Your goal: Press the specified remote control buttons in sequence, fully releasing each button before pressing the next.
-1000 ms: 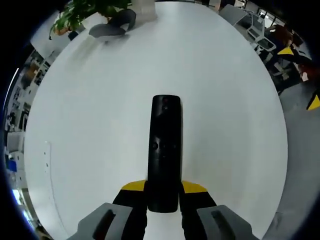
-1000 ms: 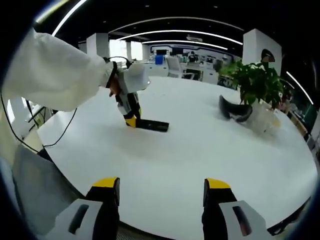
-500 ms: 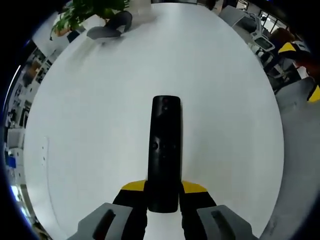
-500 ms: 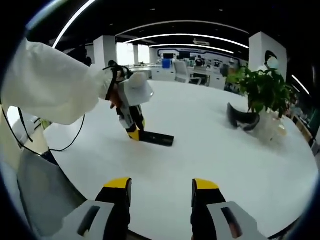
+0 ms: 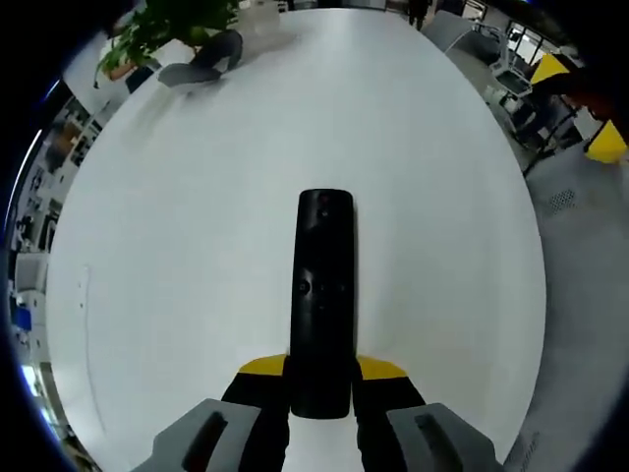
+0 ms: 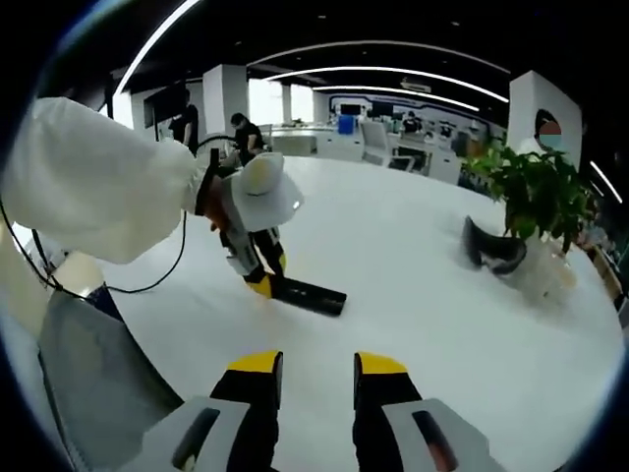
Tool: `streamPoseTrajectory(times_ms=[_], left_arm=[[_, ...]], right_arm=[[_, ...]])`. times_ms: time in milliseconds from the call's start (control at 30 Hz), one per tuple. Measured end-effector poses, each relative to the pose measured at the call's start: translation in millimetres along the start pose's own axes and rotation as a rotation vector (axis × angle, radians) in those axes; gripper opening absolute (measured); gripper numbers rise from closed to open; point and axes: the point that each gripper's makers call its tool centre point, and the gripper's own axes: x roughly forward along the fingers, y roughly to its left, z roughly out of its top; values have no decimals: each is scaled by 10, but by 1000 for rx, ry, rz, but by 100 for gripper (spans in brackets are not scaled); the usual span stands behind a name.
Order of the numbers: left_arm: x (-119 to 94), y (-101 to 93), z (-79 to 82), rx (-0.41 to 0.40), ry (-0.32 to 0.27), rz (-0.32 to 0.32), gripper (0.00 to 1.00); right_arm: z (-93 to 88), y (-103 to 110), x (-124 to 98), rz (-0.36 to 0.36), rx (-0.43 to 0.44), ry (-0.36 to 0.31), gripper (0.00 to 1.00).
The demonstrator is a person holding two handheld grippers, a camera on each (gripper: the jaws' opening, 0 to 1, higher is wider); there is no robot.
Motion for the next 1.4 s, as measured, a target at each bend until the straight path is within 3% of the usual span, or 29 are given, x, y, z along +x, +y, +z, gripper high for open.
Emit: streamPoseTrajectory(times_ms=[167,533,1200,1400], left_arm=[[-4,-109,-13,-26,-16,2,23],[-16,-405,-32,-16,-43,-11,23],[-31,-814,-51,-18,-104,-17,23],[-28,-902,-44,-26,-114,-14,23]], right_arm=[[-30,4,45,10,-4,34,11],[-27,85,148,47,1,69,0],[-76,123,447,129,72,175,0],[-200,136,620,166,98,244,0]])
